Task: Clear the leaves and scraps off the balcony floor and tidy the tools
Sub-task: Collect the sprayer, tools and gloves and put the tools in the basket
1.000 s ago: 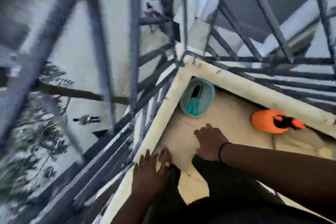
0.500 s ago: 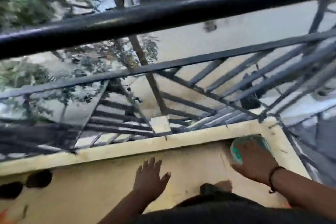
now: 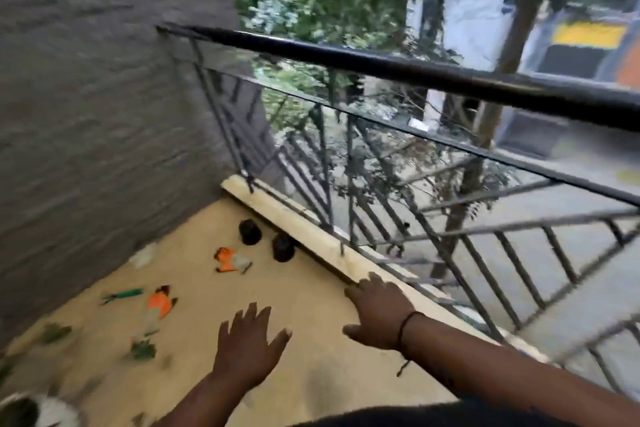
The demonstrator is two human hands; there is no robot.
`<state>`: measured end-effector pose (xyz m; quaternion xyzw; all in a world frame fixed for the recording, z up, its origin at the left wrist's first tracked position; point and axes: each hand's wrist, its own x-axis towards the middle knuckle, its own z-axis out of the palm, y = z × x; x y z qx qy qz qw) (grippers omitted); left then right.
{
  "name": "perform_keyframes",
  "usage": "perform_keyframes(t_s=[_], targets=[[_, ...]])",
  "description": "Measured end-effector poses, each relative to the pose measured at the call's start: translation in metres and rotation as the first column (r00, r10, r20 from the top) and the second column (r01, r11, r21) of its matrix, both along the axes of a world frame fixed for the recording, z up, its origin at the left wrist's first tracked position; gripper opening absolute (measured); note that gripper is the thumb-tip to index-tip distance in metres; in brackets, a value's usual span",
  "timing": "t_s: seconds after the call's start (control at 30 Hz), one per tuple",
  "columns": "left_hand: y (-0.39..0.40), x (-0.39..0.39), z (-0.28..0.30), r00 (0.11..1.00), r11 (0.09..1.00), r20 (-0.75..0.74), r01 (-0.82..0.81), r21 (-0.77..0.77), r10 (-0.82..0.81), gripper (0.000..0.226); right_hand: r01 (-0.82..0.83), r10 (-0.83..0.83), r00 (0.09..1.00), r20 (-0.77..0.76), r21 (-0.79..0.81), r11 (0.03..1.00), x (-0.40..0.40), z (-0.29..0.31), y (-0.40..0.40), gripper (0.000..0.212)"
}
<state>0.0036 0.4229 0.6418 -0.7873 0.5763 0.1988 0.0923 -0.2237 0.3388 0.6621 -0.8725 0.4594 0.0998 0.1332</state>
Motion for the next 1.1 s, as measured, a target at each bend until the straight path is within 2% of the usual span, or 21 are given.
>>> perform_keyframes(t_s=[0.17, 0.3, 0.37, 0.47, 0.57, 0.63, 0.7, 0.87, 0.97, 1.1], targets=[[-0.013, 0.058, 0.016, 0.977, 0.976, -0.033, -0.214, -0.051, 0.212, 0.076, -0.258, 0.260, 0.965, 0.015, -0.082, 0.963, 0.105, 0.037, -0.044, 0.064], [-0.041, 0.095, 0.016, 0.940, 0.937, -0.045, -0.342, -0.067, 0.339, 0.083, -0.383, 0.383, 0.924, -0.024, -0.082, 0.920, 0.160, 0.029, -0.099, 0.068], [-0.053, 0.108, 0.017, 0.926, 0.925, -0.034, -0.378, -0.032, 0.377, 0.094, -0.442, 0.438, 0.897, -0.055, -0.085, 0.893, 0.181, 0.021, -0.127, 0.072], [-0.070, 0.130, 0.023, 0.878, 0.878, -0.031, -0.478, 0.008, 0.478, 0.112, -0.576, 0.567, 0.817, -0.108, -0.081, 0.814, 0.222, 0.023, -0.173, 0.078], [-0.084, 0.151, 0.032, 0.813, 0.815, -0.064, -0.579, 0.022, 0.579, 0.146, -0.688, 0.679, 0.722, -0.134, -0.032, 0.725, 0.259, 0.039, -0.207, 0.072], [-0.089, 0.163, 0.034, 0.756, 0.760, -0.087, -0.650, 0.020, 0.649, 0.142, -0.754, 0.744, 0.653, -0.144, -0.025, 0.657, 0.283, 0.044, -0.221, 0.071], [-0.089, 0.174, 0.033, 0.709, 0.712, -0.097, -0.702, 0.005, 0.699, 0.125, -0.788, 0.779, 0.610, -0.142, -0.009, 0.615, 0.305, 0.044, -0.229, 0.073], [-0.082, 0.222, 0.020, 0.613, 0.624, -0.143, -0.780, 0.042, 0.777, 0.151, -0.828, 0.820, 0.558, -0.126, -0.013, 0.561, 0.384, 0.039, -0.228, 0.076], [-0.085, 0.272, 0.012, 0.575, 0.588, -0.169, -0.808, 0.036, 0.801, 0.147, -0.841, 0.830, 0.538, -0.147, -0.025, 0.541, 0.438, 0.034, -0.224, 0.074], [-0.081, 0.351, 0.008, 0.592, 0.596, -0.165, -0.803, -0.029, 0.789, 0.148, -0.859, 0.833, 0.510, -0.212, -0.077, 0.506, 0.504, 0.034, -0.223, 0.072]])
